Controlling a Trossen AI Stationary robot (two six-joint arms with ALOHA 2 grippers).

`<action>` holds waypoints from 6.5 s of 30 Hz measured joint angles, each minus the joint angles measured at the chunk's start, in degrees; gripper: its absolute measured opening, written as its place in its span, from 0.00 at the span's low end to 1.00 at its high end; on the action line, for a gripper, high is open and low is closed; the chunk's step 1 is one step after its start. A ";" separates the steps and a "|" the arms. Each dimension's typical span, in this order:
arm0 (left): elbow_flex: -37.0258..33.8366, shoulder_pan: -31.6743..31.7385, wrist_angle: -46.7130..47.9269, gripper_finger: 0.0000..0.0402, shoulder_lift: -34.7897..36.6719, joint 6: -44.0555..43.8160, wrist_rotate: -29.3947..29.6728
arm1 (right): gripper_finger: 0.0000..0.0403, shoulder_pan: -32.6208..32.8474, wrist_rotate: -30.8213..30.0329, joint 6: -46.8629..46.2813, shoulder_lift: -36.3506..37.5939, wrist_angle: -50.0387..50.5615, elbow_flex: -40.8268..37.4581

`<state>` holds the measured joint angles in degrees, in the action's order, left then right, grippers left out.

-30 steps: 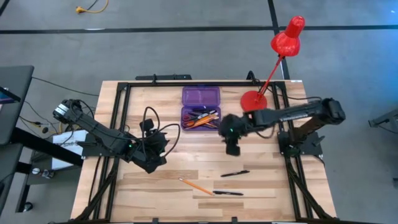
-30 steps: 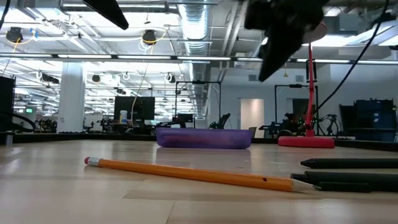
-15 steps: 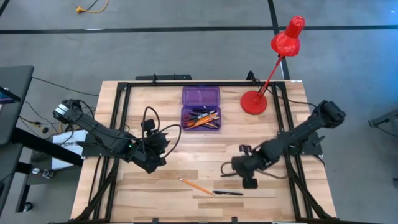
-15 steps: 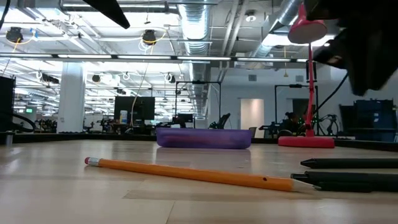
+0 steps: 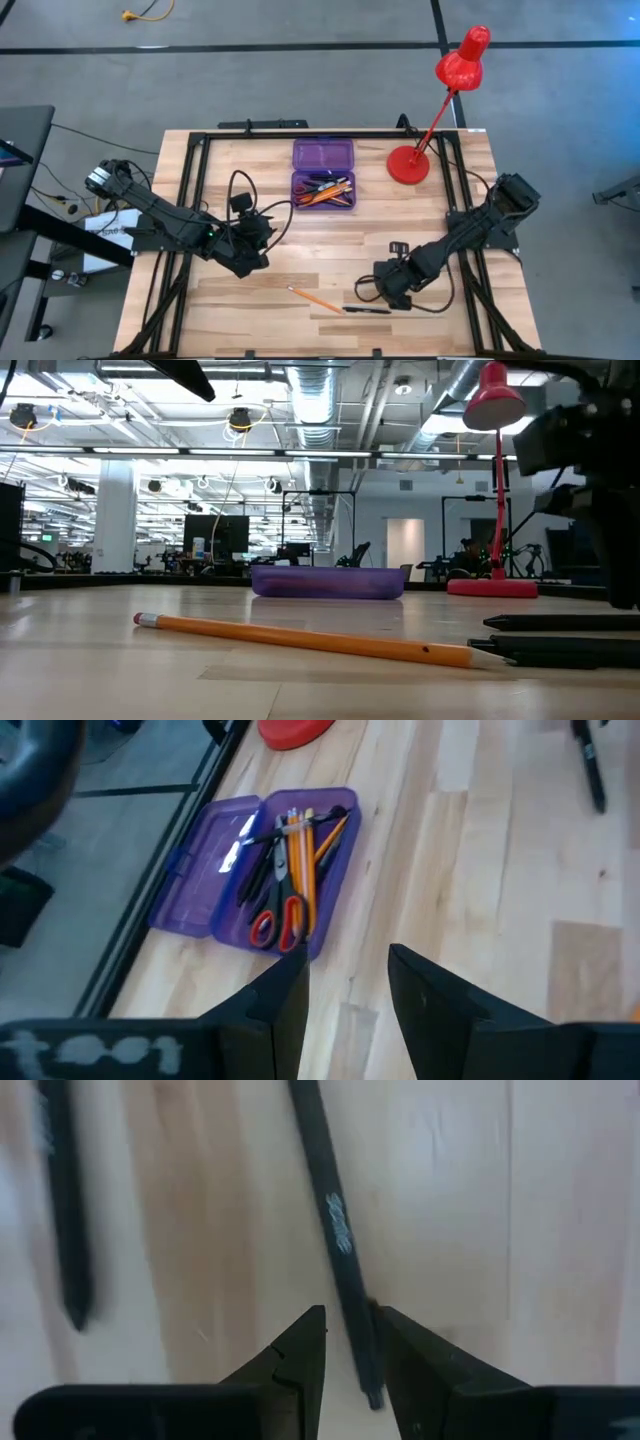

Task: Pick & place school supplies into a supply box
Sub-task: Put the black pen into the purple supply box, then put the yellow pencil into the purple supply box

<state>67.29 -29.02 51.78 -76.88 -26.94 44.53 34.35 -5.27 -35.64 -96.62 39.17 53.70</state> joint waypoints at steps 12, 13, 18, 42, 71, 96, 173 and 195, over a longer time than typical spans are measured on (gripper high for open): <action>0.02 -0.02 -2.38 0.32 0.00 -1.83 -0.67 | 0.22 0.02 1.62 -0.53 -1.95 -2.13 -1.07; 0.01 -0.02 -2.35 0.32 0.00 -1.83 -0.69 | 0.21 -0.06 2.09 -0.52 -1.95 -2.13 -1.07; 0.00 -0.02 -2.40 0.32 0.00 -1.83 -0.58 | 0.09 -0.09 3.06 -0.39 -1.91 -2.39 -1.10; 0.01 0.07 -2.30 0.32 0.00 -0.72 -0.15 | 0.01 -4.54 -5.11 -1.97 7.27 -3.57 -1.31; 0.02 0.11 -2.01 0.32 0.02 -7.92 -0.20 | 0.01 -48.34 7.05 37.15 -8.94 -5.12 24.25; 0.02 0.13 1.70 0.32 -0.14 -4.93 -2.87 | 0.38 -49.51 9.18 36.24 -12.94 9.15 31.49; 7.41 10.64 -21.71 0.01 -40.27 15.17 -40.01 | 0.33 3.93 -23.99 -10.47 26.31 30.98 11.52; 7.10 18.80 -17.89 0.00 -32.74 22.32 -34.82 | 0.33 3.78 -26.41 -9.50 26.31 31.98 11.54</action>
<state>74.39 -10.21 33.89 -109.62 -4.63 9.71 38.13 -31.68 -45.14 -70.30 71.16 65.23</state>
